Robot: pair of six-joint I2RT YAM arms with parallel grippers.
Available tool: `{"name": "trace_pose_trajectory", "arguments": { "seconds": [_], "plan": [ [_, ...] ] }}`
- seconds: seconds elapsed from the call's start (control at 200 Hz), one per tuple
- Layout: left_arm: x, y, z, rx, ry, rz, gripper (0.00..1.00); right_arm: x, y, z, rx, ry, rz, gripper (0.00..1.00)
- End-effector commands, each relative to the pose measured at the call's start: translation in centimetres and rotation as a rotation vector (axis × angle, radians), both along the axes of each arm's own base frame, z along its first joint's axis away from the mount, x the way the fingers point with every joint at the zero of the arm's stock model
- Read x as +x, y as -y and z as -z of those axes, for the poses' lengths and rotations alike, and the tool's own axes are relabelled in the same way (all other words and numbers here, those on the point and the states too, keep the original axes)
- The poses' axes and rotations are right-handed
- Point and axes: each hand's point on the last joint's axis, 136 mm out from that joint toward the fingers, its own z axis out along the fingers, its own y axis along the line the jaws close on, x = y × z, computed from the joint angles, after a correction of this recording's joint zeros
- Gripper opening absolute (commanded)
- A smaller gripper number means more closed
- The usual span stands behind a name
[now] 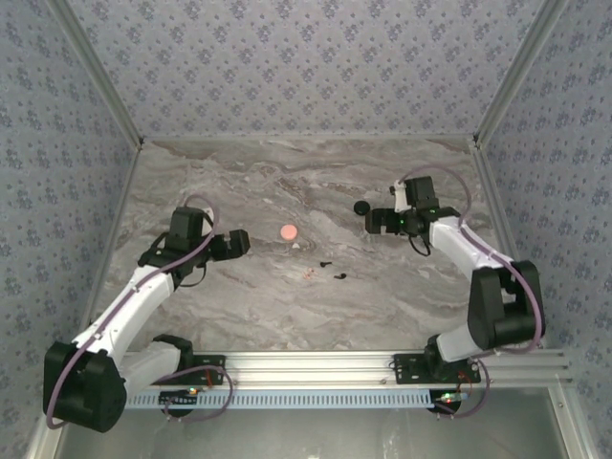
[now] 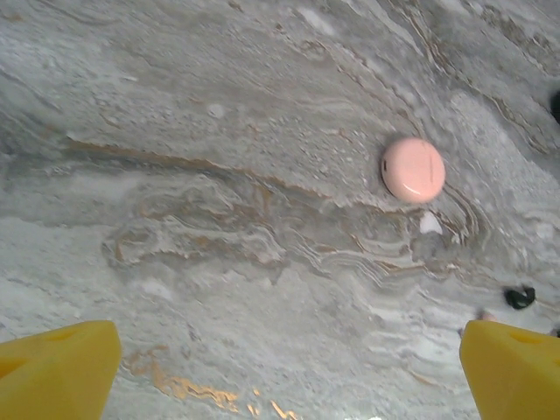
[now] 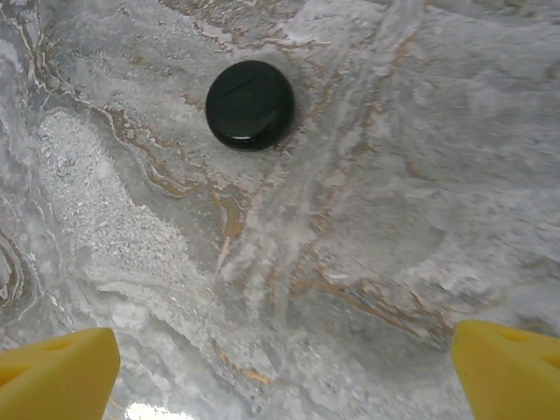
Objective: Insert wireless bluetooth earbuds into charging case
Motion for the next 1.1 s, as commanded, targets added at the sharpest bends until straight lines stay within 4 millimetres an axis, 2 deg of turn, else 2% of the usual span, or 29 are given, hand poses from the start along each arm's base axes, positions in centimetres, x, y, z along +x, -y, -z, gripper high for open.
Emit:
{"name": "trace_pose_trajectory", "arguments": {
  "seconds": [0.0,0.14,0.165,0.18,0.215,0.395,0.515,0.895,1.094],
  "plan": [
    [-0.4,1.0,-1.7,-0.034,0.007,0.024,0.99,0.6,-1.4,0.9,0.005,-0.070,-0.081,0.97],
    [-0.6,1.3,-1.7,-0.033,0.005,0.031,0.99,3.0,-1.7,2.2,-0.043,-0.114,-0.095,0.93],
    [-0.6,1.4,-1.7,-0.033,0.004,0.032,0.99,2.8,-1.7,3.2,-0.052,-0.145,-0.102,0.91],
    [-0.6,1.3,-1.6,-0.031,0.003,0.032,0.99,3.9,-1.9,2.3,-0.050,-0.121,-0.105,0.90],
    [-0.6,1.3,-1.6,-0.031,0.001,0.030,0.99,4.5,-2.1,2.3,-0.055,-0.123,-0.113,0.88],
    [-0.7,1.1,-1.5,-0.021,-0.008,0.022,0.99,6.9,-3.0,3.6,-0.074,-0.170,-0.153,0.74],
    [-0.8,1.0,-1.4,-0.013,-0.014,0.016,0.99,8.3,-3.2,4.5,-0.091,-0.195,-0.160,0.74],
    [-0.7,0.7,-1.1,0.009,-0.029,0.007,0.99,9.5,-4.5,6.8,-0.138,-0.280,-0.206,0.73],
    [-0.6,0.6,-0.8,0.019,-0.041,0.004,0.99,9.7,-4.5,7.7,-0.202,-0.307,-0.207,0.69]
  ]
}}
